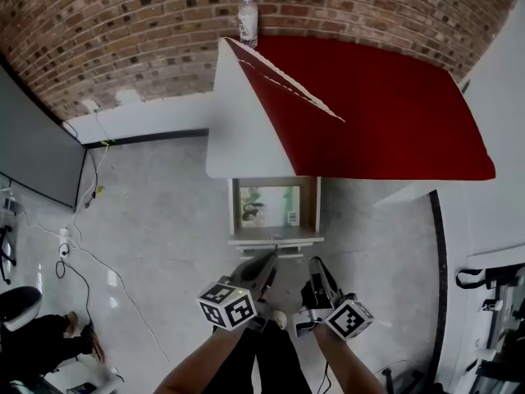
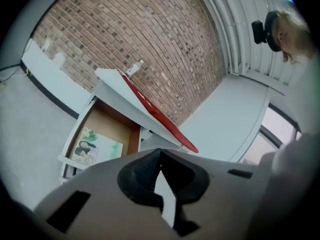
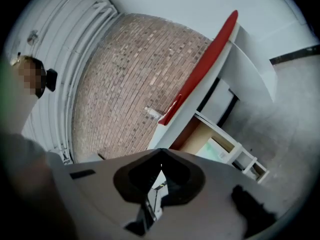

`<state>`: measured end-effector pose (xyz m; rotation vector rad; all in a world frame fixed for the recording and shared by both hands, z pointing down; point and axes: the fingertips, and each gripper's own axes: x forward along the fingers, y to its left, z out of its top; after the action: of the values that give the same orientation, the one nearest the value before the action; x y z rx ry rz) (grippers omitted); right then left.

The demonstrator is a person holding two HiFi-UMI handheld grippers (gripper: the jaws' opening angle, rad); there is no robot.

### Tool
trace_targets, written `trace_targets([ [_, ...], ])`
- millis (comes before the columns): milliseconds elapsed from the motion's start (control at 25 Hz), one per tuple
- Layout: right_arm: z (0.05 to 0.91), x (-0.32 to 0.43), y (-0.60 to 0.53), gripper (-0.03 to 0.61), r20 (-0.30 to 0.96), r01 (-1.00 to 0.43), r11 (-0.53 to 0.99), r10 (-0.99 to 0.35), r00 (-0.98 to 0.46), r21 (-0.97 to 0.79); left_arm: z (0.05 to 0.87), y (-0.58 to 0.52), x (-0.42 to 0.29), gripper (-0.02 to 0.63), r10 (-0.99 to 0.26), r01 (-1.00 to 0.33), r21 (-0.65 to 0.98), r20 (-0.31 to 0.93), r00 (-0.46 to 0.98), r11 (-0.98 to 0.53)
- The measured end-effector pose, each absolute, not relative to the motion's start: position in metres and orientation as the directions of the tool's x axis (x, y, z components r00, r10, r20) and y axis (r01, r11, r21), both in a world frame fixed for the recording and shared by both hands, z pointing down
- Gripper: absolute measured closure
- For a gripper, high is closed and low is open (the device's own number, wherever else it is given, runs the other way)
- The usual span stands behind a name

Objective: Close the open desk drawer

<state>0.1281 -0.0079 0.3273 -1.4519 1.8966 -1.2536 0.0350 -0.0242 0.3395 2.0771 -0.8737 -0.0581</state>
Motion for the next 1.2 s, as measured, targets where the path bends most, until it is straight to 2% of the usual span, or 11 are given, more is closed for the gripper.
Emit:
trace_targets([
  [400, 0.403, 0.146, -0.01, 0.572, 0.159, -0.413, -0.014, -0.935, -0.319, -0.911, 0.42, -0.027, 0.002, 0.604, -0.702, -0.48, 0.851, 0.208, 0.681, -0.213],
  [800, 0.47, 0.141, -0.023, 0.572, 0.093, -0.336, 0.013, -0.95, -0.297, -0.942, 0.493, -0.036, -0.009, 0.604, -0.753, -0.354, 0.922, 0.121, 0.647, -0.156],
  [920, 0.497, 0.145, -0.025, 0.572, 0.124, -0.344, -0.023, -0.954, -0.275, -0.939, 0.511, -0.037, -0.009, 0.604, -0.759, -0.302, 0.939, 0.077, 0.646, -0.162],
  [1080, 0.525, 0.145, -0.034, 0.572, 0.157, -0.379, -0.036, -0.944, -0.291, -0.925, 0.54, -0.041, -0.012, 0.604, -0.77, -0.284, 0.952, 0.096, 0.63, -0.114],
  [1200, 0.543, 0.145, -0.042, 0.572, 0.155, -0.313, -0.061, -0.945, -0.288, -0.948, 0.554, -0.045, -0.013, 0.604, -0.784, -0.215, 0.976, 0.097, 0.613, -0.047],
])
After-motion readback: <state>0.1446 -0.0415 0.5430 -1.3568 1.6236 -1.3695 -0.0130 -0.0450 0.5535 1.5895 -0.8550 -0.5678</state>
